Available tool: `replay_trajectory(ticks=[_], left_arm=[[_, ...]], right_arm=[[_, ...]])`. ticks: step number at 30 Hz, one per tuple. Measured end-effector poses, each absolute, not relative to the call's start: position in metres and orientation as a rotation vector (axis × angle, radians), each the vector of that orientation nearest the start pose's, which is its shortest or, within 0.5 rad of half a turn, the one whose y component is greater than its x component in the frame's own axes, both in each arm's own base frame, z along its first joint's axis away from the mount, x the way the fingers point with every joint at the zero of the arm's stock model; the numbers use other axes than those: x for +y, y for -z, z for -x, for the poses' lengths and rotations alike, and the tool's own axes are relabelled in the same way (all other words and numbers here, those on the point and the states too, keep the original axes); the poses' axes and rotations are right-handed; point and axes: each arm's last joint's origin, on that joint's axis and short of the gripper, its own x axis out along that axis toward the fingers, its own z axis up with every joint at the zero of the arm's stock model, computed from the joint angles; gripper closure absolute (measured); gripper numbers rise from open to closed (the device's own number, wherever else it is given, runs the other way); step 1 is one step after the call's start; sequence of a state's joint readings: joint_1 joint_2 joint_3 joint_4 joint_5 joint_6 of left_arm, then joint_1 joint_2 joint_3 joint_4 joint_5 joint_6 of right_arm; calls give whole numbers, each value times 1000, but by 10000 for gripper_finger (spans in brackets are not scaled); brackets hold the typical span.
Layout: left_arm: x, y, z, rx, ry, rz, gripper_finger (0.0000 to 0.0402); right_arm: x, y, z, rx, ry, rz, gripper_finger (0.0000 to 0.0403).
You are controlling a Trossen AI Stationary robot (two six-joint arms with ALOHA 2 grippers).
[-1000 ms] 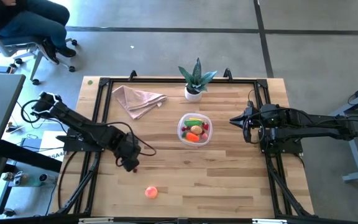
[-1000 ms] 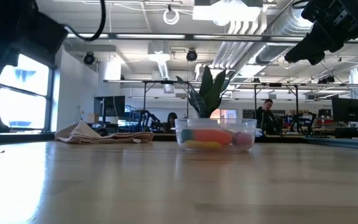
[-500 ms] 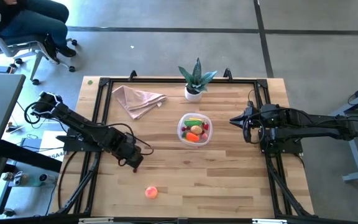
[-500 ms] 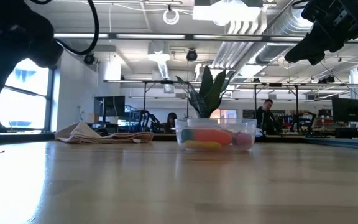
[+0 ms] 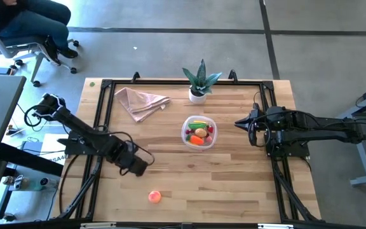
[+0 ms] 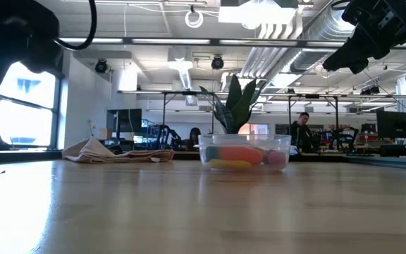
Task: Pick and placing Produce into tupperware
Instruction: Put the cherry into the transparent bin
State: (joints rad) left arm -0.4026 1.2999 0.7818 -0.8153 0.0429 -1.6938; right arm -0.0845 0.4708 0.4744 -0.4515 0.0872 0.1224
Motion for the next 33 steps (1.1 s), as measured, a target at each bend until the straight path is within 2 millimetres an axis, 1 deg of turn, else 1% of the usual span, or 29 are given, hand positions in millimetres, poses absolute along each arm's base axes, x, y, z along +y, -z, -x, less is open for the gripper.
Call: replay_trajectory(ticks=[7, 11, 14, 19, 21, 25, 33], left_arm=[[-101, -195, -191, 1145, -870, 1215, 234], [-107, -192, -189, 1114, -922, 1247, 234], [-111, -184, -196, 1108, -935, 1264, 234], [-120, -172, -211, 1102, -874, 1305, 234], [-121, -169, -213, 1104, -881, 1303, 234], [-121, -163, -212, 1107, -958, 1305, 234], [-122, -151, -214, 1132, -1028, 1297, 234]], right_arm=[[-12, -242, -116, 438, 196, -120, 367], [-12, -242, -116, 438, 196, -120, 367], [-12, -242, -116, 438, 196, -120, 367], [-12, -242, -116, 438, 196, -120, 367], [-12, -242, -116, 438, 196, -120, 367], [-12, -242, -116, 438, 196, -120, 367], [-12, -242, -116, 438, 196, -120, 367]])
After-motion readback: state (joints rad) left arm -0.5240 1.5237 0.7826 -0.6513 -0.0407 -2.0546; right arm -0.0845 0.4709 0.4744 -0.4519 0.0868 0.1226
